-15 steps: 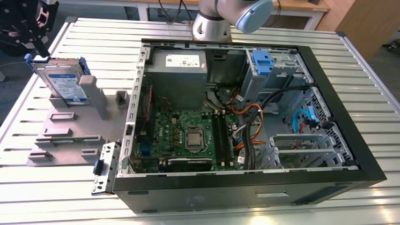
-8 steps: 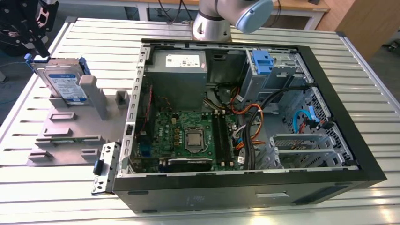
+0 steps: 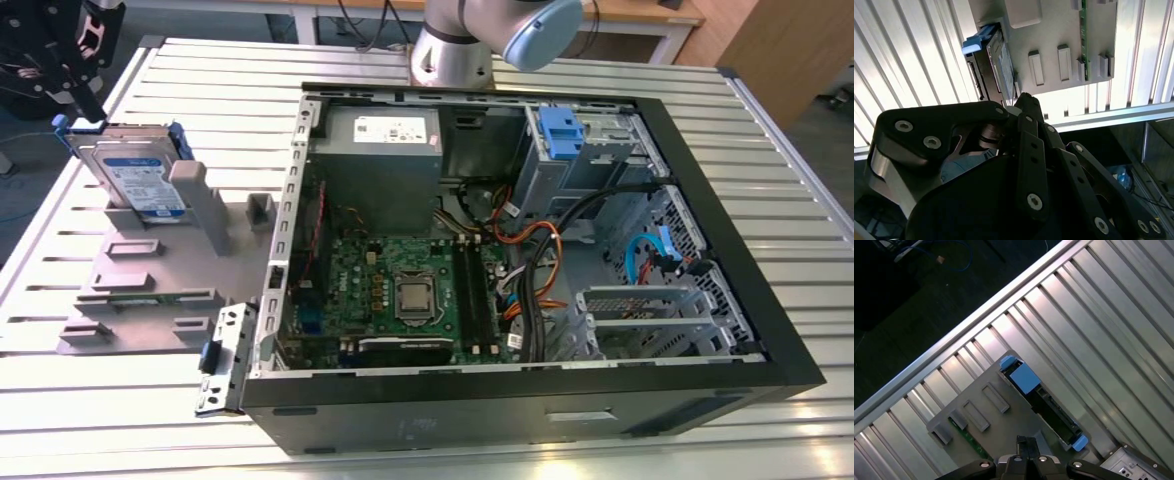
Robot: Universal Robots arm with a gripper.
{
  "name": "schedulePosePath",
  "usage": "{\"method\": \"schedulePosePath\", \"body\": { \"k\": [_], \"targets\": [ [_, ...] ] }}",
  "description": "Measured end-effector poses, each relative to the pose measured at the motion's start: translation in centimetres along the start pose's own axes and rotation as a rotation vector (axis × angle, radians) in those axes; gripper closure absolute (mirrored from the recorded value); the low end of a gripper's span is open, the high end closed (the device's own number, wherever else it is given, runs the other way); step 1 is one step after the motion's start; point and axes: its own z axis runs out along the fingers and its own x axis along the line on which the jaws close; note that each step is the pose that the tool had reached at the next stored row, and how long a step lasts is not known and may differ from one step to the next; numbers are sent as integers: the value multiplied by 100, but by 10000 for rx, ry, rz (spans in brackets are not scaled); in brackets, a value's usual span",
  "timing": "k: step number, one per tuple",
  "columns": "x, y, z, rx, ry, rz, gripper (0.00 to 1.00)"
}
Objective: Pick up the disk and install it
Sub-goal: 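Pick up the disk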
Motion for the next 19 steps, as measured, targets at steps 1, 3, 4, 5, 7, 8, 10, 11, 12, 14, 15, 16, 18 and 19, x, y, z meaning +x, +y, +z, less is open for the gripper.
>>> {"method": "schedulePosePath", "body": {
  "k": [1,3,4,5,7,8,10,11,12,14,15,16,18,19],
  "targets": [
    [0,0,0,0,1,-6,89],
    [0,0,0,0,2,-20,89],
    [0,0,0,0,1,-26,89],
    [0,0,0,0,2,-33,89],
    [0,0,0,0,3,-47,89],
    [0,0,0,-1,3,-54,89],
    [0,0,0,-1,3,-67,89],
    [0,0,0,-1,4,-74,89],
    [0,0,0,-1,4,-80,89],
    [0,0,0,-1,5,-96,89],
    [0,0,0,-2,5,-104,89],
    [0,0,0,-1,5,-113,89],
    [0,0,0,-1,6,-124,89],
    [0,0,0,-2,7,-140,89]
  ]
}}
